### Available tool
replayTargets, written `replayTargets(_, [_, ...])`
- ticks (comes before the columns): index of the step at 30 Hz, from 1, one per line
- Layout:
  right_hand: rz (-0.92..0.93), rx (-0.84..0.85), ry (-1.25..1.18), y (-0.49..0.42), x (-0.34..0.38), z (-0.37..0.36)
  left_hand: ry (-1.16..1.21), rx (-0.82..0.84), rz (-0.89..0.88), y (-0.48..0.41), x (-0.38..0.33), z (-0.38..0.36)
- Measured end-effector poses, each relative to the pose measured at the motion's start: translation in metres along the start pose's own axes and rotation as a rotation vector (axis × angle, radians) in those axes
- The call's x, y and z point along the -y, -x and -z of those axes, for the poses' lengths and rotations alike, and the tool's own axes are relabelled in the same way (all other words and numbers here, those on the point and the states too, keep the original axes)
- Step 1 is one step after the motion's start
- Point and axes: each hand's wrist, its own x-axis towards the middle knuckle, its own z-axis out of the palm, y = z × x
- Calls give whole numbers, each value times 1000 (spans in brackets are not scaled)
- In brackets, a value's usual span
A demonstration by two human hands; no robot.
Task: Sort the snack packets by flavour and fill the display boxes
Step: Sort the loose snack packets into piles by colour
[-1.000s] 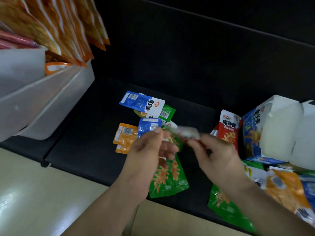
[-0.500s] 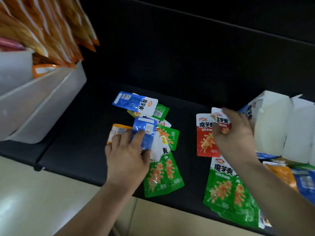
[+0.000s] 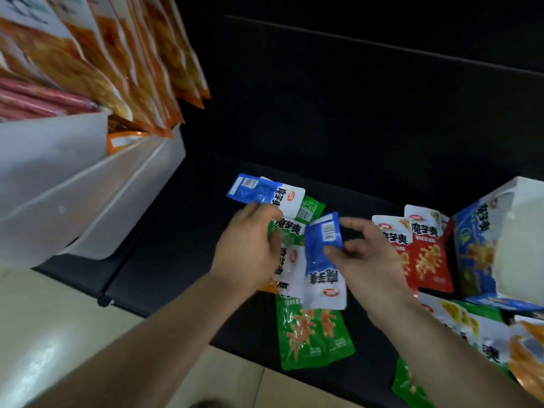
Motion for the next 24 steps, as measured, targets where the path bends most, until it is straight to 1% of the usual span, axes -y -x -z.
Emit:
replayTargets(1, [25,-28,18,-3,-3,2,-183,74,0,-17,9,2])
replayTargets(2, [49,-43,35,-5,-7,4,-301,167,23,-35,15,5])
replayTargets(3, [69,-52,55,-7,-12,6,-372,251,36,-50,19,7])
replayTargets(4, [82,-60,76,-8,-16,8,-406,301,38,-62,22,6])
replayTargets(5, [89,-70,94,-8,-20,11,-426,303,32,-68,25,3])
replayTargets(6, [93,-83,99,-8,-23,14,-447,257,14,-71,29,-1])
replayTargets(9, [71,-103,54,-6,-30,20,-554,60,-115,-61,30,1])
replayTargets(11, [65,-113,8,-3,-28,22,-524,-97,-207,-53,27,8])
replayTargets(13, [74,-111,-32,2,-24,23,-378,-320,-233,-40,17,19])
replayTargets(14, [84,-106,-51,5,-21,24,-253,-371,-195,-29,5,24])
replayTargets(15, [103,-101,-75,8,-17,24,-106,-371,-129,-15,-5,27])
replayTargets(16, [129,-105,-100,11,-13,24,97,-321,-36,-1,-15,28])
replayTargets(18, [180,-123,-142,16,-7,21,526,-152,191,30,-34,22])
replayTargets(19, [196,-117,-157,20,-5,20,628,-95,270,44,-40,17])
replayTargets(22, [217,-56,-179,30,-3,12,671,-20,366,71,-40,-2])
replayTargets(24, [215,-9,-148,38,-2,10,690,-9,391,78,-40,-11])
